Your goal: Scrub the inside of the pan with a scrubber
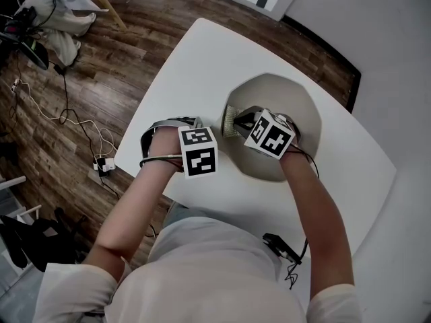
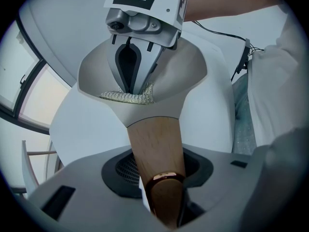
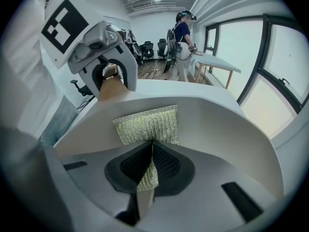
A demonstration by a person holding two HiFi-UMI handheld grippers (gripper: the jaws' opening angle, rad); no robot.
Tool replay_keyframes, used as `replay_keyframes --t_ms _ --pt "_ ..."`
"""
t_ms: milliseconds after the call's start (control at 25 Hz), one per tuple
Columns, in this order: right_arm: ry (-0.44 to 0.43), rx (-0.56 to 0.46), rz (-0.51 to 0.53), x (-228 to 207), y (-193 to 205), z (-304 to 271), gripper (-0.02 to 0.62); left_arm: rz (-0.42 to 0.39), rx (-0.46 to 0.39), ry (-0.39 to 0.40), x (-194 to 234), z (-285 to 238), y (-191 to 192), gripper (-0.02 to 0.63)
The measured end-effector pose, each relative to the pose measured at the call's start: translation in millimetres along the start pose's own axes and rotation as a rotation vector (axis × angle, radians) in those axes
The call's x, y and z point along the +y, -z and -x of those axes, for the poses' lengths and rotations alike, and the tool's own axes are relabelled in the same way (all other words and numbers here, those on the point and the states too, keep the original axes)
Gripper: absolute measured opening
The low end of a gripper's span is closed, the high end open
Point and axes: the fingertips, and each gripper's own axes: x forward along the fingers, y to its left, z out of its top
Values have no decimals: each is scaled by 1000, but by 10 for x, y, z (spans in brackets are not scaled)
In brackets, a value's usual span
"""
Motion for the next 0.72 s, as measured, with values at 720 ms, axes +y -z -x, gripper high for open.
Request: replay_keyframes --t_ms 720 --pt "-175 13 15 409 131 9 23 29 -4 21 -26 -15 -5 172"
